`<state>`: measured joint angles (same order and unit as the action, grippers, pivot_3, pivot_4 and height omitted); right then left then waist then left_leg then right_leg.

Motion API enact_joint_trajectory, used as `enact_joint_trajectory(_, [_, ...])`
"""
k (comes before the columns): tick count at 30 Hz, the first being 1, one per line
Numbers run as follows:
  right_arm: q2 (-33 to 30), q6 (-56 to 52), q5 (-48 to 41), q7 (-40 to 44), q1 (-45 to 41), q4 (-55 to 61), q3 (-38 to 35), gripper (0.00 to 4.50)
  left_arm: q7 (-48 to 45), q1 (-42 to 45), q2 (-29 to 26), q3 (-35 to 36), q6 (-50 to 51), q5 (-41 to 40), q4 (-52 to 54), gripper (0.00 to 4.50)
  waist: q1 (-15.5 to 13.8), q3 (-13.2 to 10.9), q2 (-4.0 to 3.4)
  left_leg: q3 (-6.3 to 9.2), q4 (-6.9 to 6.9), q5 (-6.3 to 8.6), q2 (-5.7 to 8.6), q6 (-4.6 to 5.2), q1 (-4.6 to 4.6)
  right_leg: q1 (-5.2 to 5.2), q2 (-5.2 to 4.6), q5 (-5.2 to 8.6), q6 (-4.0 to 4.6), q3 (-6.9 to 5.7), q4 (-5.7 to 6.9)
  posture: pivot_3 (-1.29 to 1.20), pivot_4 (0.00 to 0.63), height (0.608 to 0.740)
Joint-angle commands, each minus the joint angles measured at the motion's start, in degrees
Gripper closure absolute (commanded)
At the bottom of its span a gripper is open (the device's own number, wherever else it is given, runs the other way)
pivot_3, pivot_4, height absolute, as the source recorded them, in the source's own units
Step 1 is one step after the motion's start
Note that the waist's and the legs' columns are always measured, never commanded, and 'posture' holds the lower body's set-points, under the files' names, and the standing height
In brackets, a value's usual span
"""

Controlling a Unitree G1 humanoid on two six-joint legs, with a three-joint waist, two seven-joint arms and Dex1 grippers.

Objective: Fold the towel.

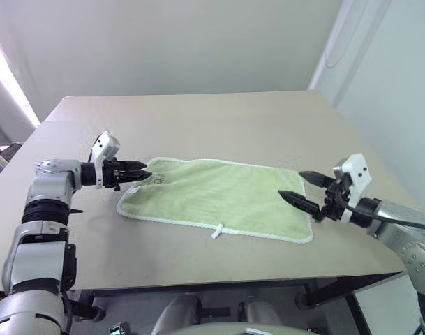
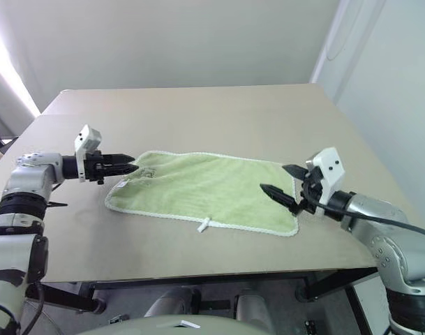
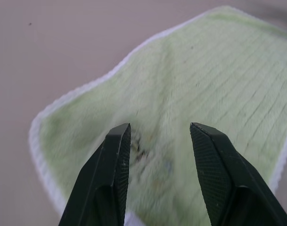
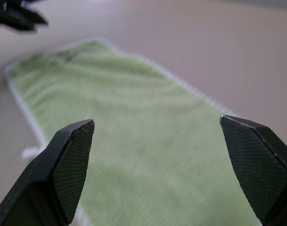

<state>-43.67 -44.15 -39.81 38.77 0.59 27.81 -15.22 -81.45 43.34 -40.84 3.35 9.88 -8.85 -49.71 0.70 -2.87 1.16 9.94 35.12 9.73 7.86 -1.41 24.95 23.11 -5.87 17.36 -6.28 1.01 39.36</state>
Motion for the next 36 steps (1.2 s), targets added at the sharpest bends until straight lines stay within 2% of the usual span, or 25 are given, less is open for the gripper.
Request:
enact_joint_trajectory(1, [-2.03,-0.42,0.9,1.97,2.89,2.85,2.1,0.05,-3.3,0.1,-3.87,-1.37,-1.38,1.01,2.05,2.38,0.01,0.0,0.0,-0.01,0.0,0.01,0.0,0.0,0.0,0.0,-0.01,0.0,0.0,0.0,-0.01,0.0,0.0,0.692])
enact_joint_trajectory(7, [-2.2,-0.87,4.13,1.21,5.78,1.71,5.72,0.05,-7.13,-0.66,-6.55,-4.52,-4.72,3.3,1.13,2.38,-0.04,0.01,-0.04,-0.29,0.0,0.03,-0.19,0.0,-0.02,-0.03,-0.25,-0.01,0.02,-0.2,-0.02,0.0,0.0,0.692])
enact_joint_trajectory(17, [-2.65,-5.24,3.41,0.81,7.65,2.39,4.5,0.05,-10.56,-2.31,-10.03,-9.69,-13.39,8.97,-2.68,2.38,0.05,0.01,-0.04,-0.56,-0.1,0.11,-0.34,0.13,0.06,0.14,-0.49,-0.04,0.07,-0.46,-0.1,0.0,0.0,0.692])
enact_joint_trajectory(23, [-3.46,-4.19,6.47,0.58,9.94,2.28,5.34,0.05,-9.17,-2.98,-8.94,-11.88,-17.22,11.39,-4.15,2.38,-0.2,0.01,-0.04,-0.58,-0.07,0.12,-0.33,0.14,0.07,0.07,-0.61,-0.05,0.03,-0.63,-0.12,0.0,0.0,0.692])
enact_joint_trajectory(36, [-4.88,-3.05,12.33,-0.14,12.79,0.34,4.34,0.05,-7.51,-3.0,-5.77,-12.85,-16.53,12.3,-4.74,2.38,0.01,0.01,-0.04,-0.57,-0.05,0.12,-0.4,0.14,0.1,0.05,-0.91,-0.06,-0.01,-1.18,-0.11,0.0,0.0,0.692])
